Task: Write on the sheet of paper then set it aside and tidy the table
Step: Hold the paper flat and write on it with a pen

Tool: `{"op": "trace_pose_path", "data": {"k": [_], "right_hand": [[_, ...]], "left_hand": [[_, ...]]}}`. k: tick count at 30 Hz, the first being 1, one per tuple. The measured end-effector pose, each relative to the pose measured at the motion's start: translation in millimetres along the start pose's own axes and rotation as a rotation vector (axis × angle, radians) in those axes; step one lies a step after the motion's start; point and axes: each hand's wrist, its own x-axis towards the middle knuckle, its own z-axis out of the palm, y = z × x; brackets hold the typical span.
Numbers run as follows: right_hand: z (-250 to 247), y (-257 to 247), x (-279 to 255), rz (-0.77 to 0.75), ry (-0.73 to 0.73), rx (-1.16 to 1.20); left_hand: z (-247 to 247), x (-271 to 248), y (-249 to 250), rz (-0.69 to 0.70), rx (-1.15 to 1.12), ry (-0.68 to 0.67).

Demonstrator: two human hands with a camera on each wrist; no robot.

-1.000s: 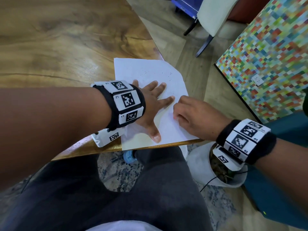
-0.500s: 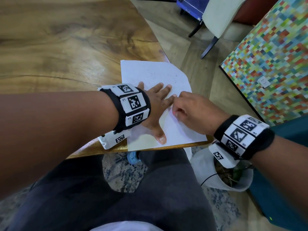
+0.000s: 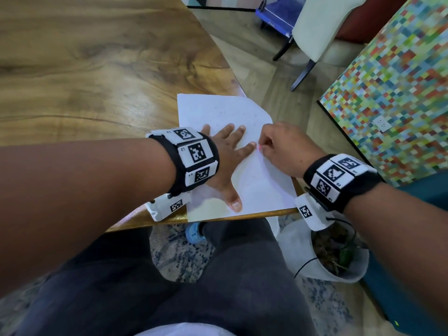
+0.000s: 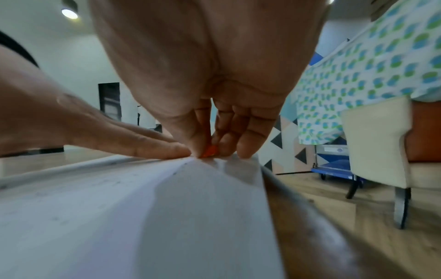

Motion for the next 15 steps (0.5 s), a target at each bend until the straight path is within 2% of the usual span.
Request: {"op": "trace_pose_path", "data": {"k": [6, 9, 12, 15], "right_hand": [[1, 1, -20, -0.065, -0.065, 0.06], [0, -1, -35, -0.116, -0.118, 0.082], [1, -11, -49, -0.192, -0.149, 0.068], [7, -29, -60, -0.288, -0.177, 0.017]], "left_hand": [[1, -12, -4, 0.015, -0.017, -0.028], [-6, -18, -6, 0.022, -0.004, 0.017], [-4, -20, -11, -0.029, 0.018, 0.059], [1, -19, -18, -0.09, -0.018, -0.009]]}}
